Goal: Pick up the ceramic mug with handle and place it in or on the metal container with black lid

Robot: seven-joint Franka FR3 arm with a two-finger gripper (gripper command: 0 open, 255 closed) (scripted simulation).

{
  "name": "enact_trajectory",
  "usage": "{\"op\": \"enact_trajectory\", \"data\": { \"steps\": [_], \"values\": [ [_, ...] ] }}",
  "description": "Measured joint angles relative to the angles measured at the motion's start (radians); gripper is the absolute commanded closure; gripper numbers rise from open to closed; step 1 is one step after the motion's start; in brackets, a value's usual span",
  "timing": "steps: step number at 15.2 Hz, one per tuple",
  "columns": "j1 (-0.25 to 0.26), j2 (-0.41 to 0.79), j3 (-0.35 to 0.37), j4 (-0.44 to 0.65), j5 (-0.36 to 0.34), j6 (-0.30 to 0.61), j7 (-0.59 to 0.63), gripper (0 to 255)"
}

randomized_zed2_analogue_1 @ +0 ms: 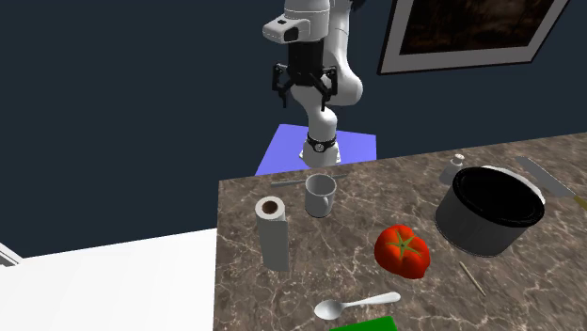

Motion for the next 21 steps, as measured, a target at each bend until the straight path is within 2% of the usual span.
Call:
{"op": "enact_trajectory", "data": {
  "steps": [4,11,16,21],
  "values": [
    [-0.003,0.015,0.000,-0.056,0.009,0.068,0.019,0],
    [-0.006,0.124,0.004,-0.218,0.045,0.332,0.082,0],
    [-0.001,0.257,0.005,-0.285,0.078,0.530,0.118,0],
    [0.004,0.319,0.005,-0.320,0.090,0.628,0.123,0]
  ]
}}
